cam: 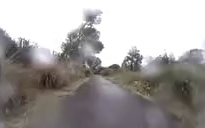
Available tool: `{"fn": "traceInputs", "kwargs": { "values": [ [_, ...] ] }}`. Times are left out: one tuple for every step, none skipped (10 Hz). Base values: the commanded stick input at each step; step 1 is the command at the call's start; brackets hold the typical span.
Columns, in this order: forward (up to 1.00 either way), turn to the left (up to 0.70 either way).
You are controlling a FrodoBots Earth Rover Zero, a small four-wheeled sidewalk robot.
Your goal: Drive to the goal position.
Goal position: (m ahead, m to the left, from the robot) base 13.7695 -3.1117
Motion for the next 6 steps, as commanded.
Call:
{"fn": "traceInputs", "kwargs": {
  "values": [
    [0.85, 0.00],
    [0.85, 0.00],
    [0.85, 0.00],
    [0.85, 0.00],
    [0.85, 0.00],
    [0.85, 0.00]
  ]
}}
